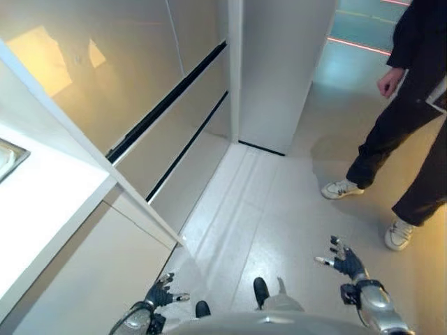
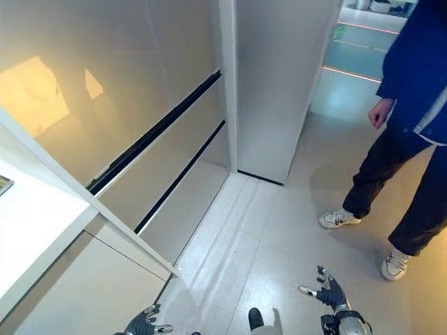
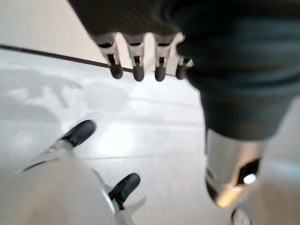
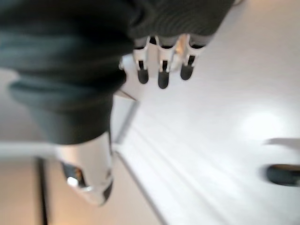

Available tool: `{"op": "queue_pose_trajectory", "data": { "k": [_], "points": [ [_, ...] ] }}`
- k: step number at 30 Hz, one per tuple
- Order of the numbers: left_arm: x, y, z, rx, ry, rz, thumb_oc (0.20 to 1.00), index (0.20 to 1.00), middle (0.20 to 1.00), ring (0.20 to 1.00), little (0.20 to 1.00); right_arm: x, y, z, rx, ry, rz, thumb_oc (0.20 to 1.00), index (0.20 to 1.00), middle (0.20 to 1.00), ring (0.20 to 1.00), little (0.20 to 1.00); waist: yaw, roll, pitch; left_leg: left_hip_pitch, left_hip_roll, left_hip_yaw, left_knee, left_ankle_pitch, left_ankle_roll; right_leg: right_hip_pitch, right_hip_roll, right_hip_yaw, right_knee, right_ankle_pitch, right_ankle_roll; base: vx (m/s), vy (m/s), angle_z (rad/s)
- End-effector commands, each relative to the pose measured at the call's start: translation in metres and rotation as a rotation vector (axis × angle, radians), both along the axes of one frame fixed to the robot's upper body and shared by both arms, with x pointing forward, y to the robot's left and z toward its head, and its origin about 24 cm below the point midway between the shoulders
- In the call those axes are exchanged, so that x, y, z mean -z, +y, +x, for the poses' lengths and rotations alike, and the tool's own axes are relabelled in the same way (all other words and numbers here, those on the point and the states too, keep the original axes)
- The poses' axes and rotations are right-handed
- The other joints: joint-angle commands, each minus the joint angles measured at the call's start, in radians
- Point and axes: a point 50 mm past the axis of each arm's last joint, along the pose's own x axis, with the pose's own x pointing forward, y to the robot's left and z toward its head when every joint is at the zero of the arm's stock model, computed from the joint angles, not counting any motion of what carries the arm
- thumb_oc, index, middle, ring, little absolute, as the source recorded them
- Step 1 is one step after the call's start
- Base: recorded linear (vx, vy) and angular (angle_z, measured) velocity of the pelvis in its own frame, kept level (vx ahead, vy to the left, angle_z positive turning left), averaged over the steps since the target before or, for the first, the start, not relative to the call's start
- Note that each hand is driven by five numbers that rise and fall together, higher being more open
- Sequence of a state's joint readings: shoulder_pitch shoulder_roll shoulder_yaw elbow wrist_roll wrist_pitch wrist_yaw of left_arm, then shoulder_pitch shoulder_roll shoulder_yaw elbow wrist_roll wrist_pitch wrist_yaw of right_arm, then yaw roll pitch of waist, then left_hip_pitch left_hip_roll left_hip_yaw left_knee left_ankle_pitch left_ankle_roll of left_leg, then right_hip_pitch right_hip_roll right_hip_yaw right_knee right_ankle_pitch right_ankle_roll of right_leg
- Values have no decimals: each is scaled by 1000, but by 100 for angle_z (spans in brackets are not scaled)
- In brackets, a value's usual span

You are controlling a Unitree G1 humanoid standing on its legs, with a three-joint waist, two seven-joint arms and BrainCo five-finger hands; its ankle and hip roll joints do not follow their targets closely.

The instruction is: Take the drinks into the refrigerator

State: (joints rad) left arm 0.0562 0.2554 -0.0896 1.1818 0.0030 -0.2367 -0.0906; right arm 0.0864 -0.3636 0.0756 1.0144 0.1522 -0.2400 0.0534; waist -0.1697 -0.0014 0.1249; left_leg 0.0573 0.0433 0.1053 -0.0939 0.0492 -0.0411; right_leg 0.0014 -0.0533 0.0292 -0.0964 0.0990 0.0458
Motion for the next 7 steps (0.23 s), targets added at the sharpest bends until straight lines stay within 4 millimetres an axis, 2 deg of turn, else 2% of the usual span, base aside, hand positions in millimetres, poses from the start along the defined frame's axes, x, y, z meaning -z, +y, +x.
{"op": "queue_pose_trajectory", "data": {
  "k": [1,2,4,7],
  "points": [
    [1,16,-6,-208,25,-12,1000,1000,1000,1000,1000,16,8,-6,-41,168,-11,1000,1000,1000,1000,1000,24,-24,13,26,-59,-18,106,-178,83,23,-25,-13,78,-114,45,23,-25,30],
    [4,18,-19,-311,65,-27,1000,1000,1000,1000,1000,24,11,-20,2,253,1,1000,1000,1000,1000,1000,37,-26,6,26,-60,-31,106,-177,83,35,-28,-28,73,-115,43,18,-20,17],
    [6,16,-24,-349,79,-45,1000,1000,1000,1000,1000,26,14,-23,16,275,7,1000,1000,1000,1000,1000,45,-27,3,27,-60,-38,105,-176,84,41,-29,-34,69,-115,43,19,-10,23],
    [8,14,-31,-401,93,-49,1000,1000,1000,1000,1000,26,19,-16,87,229,54,1000,1000,1000,1000,1000,56,-29,0,29,-61,-50,100,-172,82,49,-32,-46,60,-114,42,8,1,10]
  ]
}}
